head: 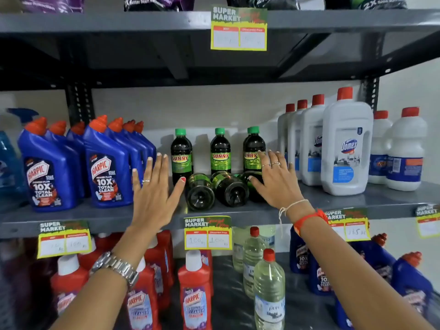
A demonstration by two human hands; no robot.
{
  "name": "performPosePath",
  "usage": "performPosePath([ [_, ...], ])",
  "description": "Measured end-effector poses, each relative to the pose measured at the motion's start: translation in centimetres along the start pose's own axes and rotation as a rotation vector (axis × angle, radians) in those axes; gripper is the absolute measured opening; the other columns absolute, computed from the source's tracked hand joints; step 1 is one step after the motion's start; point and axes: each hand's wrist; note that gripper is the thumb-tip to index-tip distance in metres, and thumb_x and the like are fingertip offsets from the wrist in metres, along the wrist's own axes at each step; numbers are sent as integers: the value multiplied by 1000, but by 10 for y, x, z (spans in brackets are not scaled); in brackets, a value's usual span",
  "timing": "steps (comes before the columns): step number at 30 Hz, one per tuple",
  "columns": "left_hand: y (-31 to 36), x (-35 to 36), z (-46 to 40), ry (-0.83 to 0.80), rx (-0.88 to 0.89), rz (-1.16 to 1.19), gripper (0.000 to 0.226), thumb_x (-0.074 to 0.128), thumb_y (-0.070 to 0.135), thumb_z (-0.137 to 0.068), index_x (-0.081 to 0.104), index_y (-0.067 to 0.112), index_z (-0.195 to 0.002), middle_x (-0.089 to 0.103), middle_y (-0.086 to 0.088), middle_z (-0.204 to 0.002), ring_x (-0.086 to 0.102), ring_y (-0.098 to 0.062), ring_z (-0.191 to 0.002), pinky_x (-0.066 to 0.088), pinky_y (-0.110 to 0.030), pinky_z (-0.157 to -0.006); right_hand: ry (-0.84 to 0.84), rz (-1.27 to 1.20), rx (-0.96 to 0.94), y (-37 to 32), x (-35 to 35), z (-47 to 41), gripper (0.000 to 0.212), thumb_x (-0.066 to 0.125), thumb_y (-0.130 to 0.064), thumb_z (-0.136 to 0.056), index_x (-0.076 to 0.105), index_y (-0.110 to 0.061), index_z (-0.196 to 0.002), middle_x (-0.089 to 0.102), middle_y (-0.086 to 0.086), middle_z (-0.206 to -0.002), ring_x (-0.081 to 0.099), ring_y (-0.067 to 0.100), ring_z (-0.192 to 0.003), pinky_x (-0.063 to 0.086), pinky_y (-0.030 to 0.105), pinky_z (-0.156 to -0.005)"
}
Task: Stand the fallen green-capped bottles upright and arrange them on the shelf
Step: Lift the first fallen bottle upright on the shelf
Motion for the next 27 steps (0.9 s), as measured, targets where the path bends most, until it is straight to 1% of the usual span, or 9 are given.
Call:
performPosePath([
  [4, -26, 4, 8, -110, -43, -73, 81, 5, 66, -84, 7, 14, -147, 5, -1, -157, -1, -16, -143, -3, -45, -115, -141, 213, -23, 2, 2, -3, 74, 51, -48, -83, 25, -11, -141, 44, 16, -139, 35, 34, -131, 35, 53, -101],
  [6, -34, 9, 10, -260, -82, -86, 81, 9, 66, -84, 8, 16, -147, 4, -1, -157, 1, -17, -144, 1, -45, -116, -232, 232, 7, 0, 1, -7, 71, 57, -44, -80, 28, -11, -137, 52, 15, -130, 45, 36, -122, 41, 47, -91],
  [8, -38, 10, 9, -458, -103, -136, 78, 17, 64, -86, 11, 16, -147, 7, -2, -157, 8, -19, -143, 11, -46, -116, -321, 272, 29, -2, -2, -14, 64, 58, -37, -79, 33, -10, -132, 57, 13, -119, 52, 35, -112, 42, 39, -79],
  [10, -40, 9, 5, -600, -127, -147, 76, 23, 65, -86, 25, 16, -144, 21, -5, -155, 24, -22, -139, 26, -45, -109, -386, 306, 55, -2, -6, -21, 58, 58, -33, -79, 38, -10, -128, 61, 9, -101, 58, 31, -101, 40, 34, -73],
  [12, -40, 7, 3, -652, -139, -135, 75, 24, 66, -85, 34, 17, -140, 31, -7, -151, 34, -25, -134, 34, -44, -103, -442, 328, 89, -2, -7, -27, 53, 60, -34, -76, 46, -11, -122, 55, 5, -86, 57, 27, -88, 42, 33, -75],
  [15, -39, 5, 4, -639, -126, -169, 72, 23, 66, -85, 36, 21, -139, 34, -5, -149, 38, -24, -131, 35, -42, -99, -487, 305, 117, -2, -10, -37, 49, 66, -44, -69, 55, -15, -107, 52, 1, -76, 55, 25, -82, 44, 32, -77],
  [18, -40, 5, 8, -618, -76, -229, 67, 18, 64, -86, 37, 26, -138, 35, -3, -149, 40, -25, -129, 38, -41, -94, -422, 257, 145, 1, -9, -37, 47, 67, -48, -64, 53, -18, -97, 49, -1, -68, 52, 23, -75, 38, 28, -66],
  [22, -37, 6, 10, -566, -82, -222, 65, 20, 62, -87, 39, 25, -137, 39, -5, -146, 44, -25, -125, 39, -39, -88, -183, 196, 190, 3, 0, -29, 40, 64, -44, -70, 60, -12, -94, 49, 1, -64, 49, 25, -68, 31, 25, -56],
  [27, -37, 8, 12, -489, -119, -186, 68, 23, 63, -86, 40, 22, -137, 41, -6, -145, 45, -25, -125, 41, -37, -86, 39, -274, 403, 6, -7, -34, 58, 75, -54, -53, 55, -12, -89, 57, 4, -77, 54, 27, -73, 35, 29, -60],
])
Point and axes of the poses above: each hand's wrist, its own z-axis away from the middle knuckle, its own x-axis out of the palm, y = z × x
